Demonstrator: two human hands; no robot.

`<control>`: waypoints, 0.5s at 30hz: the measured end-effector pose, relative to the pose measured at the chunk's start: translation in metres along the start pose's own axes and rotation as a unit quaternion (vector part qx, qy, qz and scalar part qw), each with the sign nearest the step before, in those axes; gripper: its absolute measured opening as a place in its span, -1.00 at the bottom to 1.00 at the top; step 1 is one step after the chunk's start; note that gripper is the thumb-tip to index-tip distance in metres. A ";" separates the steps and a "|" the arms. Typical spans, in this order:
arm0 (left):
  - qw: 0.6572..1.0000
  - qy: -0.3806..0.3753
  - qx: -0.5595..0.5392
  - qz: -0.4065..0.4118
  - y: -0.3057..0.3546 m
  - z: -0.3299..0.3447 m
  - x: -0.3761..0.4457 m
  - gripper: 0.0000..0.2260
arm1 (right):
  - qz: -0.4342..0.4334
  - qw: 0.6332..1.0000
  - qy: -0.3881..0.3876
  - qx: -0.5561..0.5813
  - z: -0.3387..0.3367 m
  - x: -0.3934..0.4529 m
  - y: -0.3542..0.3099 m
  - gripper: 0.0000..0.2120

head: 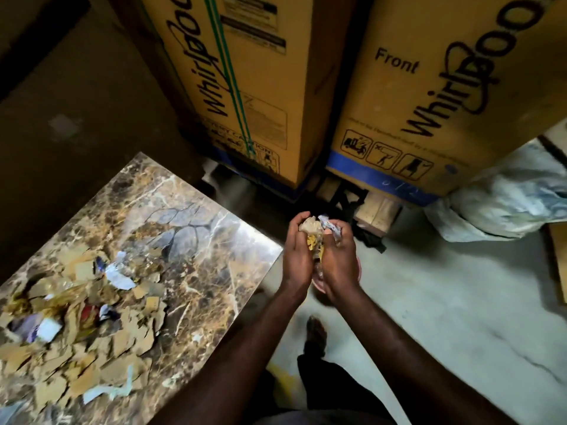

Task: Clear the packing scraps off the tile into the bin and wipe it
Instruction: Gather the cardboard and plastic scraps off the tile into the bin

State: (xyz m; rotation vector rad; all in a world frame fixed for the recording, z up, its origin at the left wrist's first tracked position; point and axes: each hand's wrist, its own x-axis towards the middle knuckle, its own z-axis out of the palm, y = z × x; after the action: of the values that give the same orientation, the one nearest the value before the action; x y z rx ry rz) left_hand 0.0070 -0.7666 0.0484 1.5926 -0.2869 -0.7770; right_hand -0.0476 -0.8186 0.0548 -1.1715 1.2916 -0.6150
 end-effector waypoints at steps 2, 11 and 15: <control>1.000 -0.010 -0.009 -0.009 -0.007 0.023 0.007 -0.64 | -0.008 1.000 0.028 -0.012 -0.018 0.018 0.001 -0.83; 0.988 -0.110 0.088 -0.063 -0.063 0.087 0.034 -0.53 | 0.072 0.987 0.146 -0.003 -0.063 0.082 0.067 -0.84; 0.983 -0.105 0.107 -0.103 -0.129 0.095 0.057 -0.64 | 0.101 0.981 0.163 0.005 -0.071 0.106 0.130 -0.82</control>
State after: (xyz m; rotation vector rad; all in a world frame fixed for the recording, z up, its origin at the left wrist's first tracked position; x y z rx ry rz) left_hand -0.0421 -0.8500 -0.0910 1.7640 -0.3713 -1.1078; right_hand -0.1210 -0.8900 -0.0958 -0.9396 1.6594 -0.6801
